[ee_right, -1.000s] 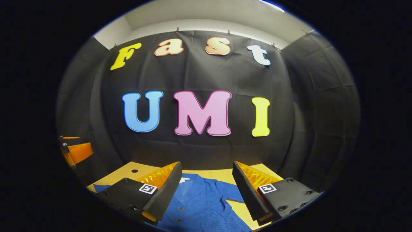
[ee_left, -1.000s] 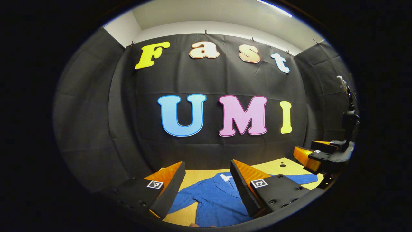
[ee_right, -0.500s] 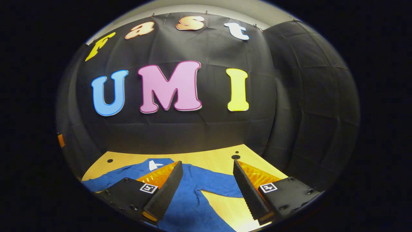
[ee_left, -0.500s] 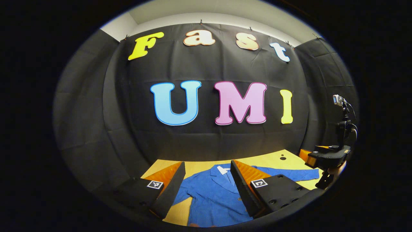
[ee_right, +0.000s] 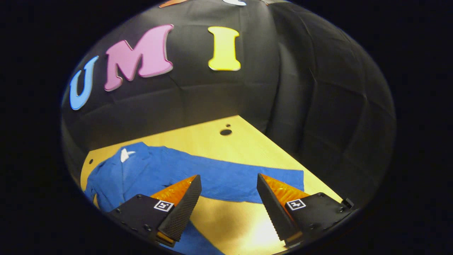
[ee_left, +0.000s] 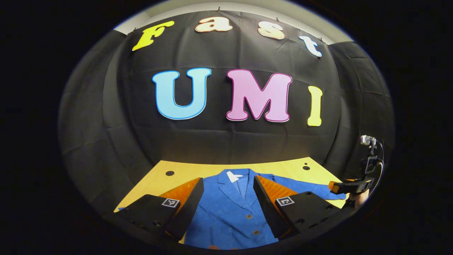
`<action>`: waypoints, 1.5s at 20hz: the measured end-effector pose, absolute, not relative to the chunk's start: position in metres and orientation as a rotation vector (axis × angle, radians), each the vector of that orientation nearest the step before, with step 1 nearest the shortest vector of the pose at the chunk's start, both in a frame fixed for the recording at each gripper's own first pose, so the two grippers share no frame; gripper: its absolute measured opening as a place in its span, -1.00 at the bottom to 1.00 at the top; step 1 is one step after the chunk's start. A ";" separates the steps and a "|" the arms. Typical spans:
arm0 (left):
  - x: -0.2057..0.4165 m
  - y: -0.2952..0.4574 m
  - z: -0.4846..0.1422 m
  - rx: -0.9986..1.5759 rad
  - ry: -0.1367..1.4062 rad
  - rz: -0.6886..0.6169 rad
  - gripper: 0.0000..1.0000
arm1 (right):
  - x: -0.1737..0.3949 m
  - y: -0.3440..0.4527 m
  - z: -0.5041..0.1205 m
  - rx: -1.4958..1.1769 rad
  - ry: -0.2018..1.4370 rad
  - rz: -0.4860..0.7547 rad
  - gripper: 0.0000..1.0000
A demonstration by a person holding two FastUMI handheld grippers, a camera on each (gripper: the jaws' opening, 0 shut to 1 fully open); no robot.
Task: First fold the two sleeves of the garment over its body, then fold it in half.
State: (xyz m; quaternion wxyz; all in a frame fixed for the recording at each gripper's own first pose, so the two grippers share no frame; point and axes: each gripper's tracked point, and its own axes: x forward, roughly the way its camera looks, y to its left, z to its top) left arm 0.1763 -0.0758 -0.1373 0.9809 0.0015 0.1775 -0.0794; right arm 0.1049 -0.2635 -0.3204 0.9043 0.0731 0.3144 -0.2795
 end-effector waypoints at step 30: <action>0.170 -0.126 -0.161 -0.038 0.439 -0.176 0.63 | 0.065 -0.389 -0.412 0.613 0.897 -0.828 -0.95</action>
